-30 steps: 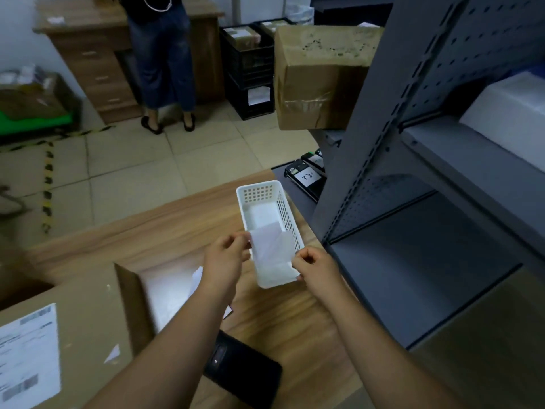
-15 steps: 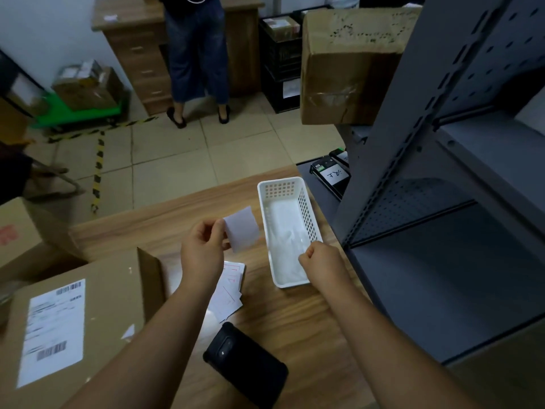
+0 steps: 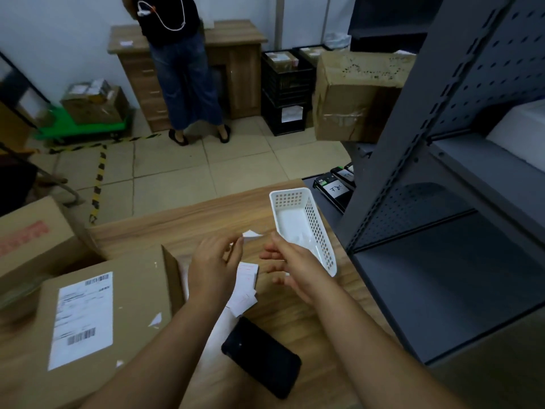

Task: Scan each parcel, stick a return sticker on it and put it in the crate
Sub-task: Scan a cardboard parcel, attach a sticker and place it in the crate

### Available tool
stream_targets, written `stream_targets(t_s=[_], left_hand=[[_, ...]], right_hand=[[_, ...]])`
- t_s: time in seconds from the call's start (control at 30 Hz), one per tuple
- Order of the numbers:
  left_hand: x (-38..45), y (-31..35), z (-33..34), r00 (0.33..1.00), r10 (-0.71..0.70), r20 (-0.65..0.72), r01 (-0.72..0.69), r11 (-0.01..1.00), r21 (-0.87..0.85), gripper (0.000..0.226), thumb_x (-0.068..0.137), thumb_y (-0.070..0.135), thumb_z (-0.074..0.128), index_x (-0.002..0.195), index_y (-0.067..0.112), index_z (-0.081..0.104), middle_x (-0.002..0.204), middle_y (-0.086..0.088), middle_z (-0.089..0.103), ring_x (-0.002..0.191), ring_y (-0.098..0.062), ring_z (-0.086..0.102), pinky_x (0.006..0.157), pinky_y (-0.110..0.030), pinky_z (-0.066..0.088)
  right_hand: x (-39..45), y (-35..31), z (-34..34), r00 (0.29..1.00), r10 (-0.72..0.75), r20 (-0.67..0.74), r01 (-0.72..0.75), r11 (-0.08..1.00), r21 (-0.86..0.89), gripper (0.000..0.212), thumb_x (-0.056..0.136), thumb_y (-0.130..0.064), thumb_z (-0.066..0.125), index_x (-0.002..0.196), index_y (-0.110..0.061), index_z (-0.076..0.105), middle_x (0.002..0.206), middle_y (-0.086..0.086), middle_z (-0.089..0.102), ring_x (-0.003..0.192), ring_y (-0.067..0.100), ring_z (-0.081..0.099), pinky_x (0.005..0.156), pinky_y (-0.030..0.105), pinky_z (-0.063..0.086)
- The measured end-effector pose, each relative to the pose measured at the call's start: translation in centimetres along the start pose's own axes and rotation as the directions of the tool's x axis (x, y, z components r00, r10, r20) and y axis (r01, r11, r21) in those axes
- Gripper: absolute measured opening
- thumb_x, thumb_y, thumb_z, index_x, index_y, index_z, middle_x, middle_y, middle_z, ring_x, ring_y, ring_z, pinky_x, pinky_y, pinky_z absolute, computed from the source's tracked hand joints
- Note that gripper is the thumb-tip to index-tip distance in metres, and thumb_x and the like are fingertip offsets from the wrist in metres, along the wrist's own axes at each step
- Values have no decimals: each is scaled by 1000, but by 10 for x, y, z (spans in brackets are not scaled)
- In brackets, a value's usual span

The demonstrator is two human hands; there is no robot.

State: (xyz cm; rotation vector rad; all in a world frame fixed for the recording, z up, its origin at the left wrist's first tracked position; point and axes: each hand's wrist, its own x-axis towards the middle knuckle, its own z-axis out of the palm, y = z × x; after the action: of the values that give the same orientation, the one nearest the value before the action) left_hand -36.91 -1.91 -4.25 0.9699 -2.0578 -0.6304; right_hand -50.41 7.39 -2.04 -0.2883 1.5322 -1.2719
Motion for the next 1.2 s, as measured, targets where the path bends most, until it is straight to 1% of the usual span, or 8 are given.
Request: stream_targets(t_s=[0.1, 0.2, 0.37, 0.5, 0.7, 0.8, 1.07, 1.2], left_hand=[[-13, -30, -29, 958, 282, 46, -286, 944, 163, 17, 91, 22, 62, 92, 11, 75, 92, 0, 71, 81, -22, 61, 71, -37, 50], [-28, -51, -73, 938, 325, 123, -345, 915, 208, 21, 90, 34, 63, 97, 16, 73, 100, 4, 69, 89, -21, 58, 74, -39, 49], [-52, -100, -153, 991, -95, 91, 74, 976, 207, 59, 80, 61, 56, 120, 19, 64, 123, 2, 58, 113, -16, 49, 97, -32, 41], [-65, -137, -193, 907, -409, 104, 405, 912, 63, 33, 86, 46, 66, 110, 23, 66, 108, 9, 63, 105, -15, 57, 83, -30, 45], [-108, -188, -202, 808, -535, 249, 315, 748, 584, 66, 82, 66, 55, 139, 33, 46, 151, 2, 34, 139, -20, 29, 110, -36, 28], [-117, -197, -202, 813, -522, 257, 276, 735, 619, 71, 83, 70, 50, 144, 36, 36, 156, 4, 24, 142, -18, 20, 112, -37, 22], [-106, -220, -195, 900, -387, 200, 203, 779, 593, 58, 75, 68, 48, 114, 26, 58, 138, -1, 44, 127, -23, 39, 102, -38, 31], [-108, -231, -187, 926, -338, 171, 195, 812, 550, 58, 66, 66, 43, 98, 22, 62, 133, -3, 52, 119, -25, 46, 96, -40, 37]], right_hand=[[-6, 3, 46, 1000, -11, -14, 11, 1000, -26, 23, 93, -34, 62, 98, -12, 68, 94, 5, 71, 71, 17, 60, 58, 25, 46], [-9, 13, 86, 997, -68, -39, 64, 994, -92, 11, 91, -11, 58, 81, -9, 63, 77, 8, 64, 59, 16, 56, 49, 21, 42], [-17, 31, 155, 989, -146, 39, 151, 950, -273, 14, 90, -10, 59, 76, -13, 59, 67, 4, 60, 59, 14, 57, 55, 25, 44], [-13, 49, 189, 978, -127, 165, 186, 888, -421, 13, 91, -21, 64, 81, -13, 61, 73, 3, 63, 65, 13, 59, 59, 25, 44], [17, 63, 203, 991, -96, 95, 132, 834, -536, 14, 92, -19, 64, 80, -14, 60, 74, 2, 63, 67, 14, 55, 60, 25, 41], [37, 66, 209, 994, -52, 99, 99, 820, -564, 12, 90, -20, 68, 81, -15, 62, 74, -1, 65, 67, 14, 54, 61, 27, 41], [87, 73, 230, 997, -39, 70, 75, 753, -654, 21, 89, -25, 68, 77, -14, 56, 67, 3, 60, 59, 18, 51, 63, 29, 40], [97, 82, 240, 976, -211, 57, 149, 453, -879, 35, 85, -34, 67, 65, -20, 41, 69, -1, 54, 70, 22, 51, 56, 29, 33]])
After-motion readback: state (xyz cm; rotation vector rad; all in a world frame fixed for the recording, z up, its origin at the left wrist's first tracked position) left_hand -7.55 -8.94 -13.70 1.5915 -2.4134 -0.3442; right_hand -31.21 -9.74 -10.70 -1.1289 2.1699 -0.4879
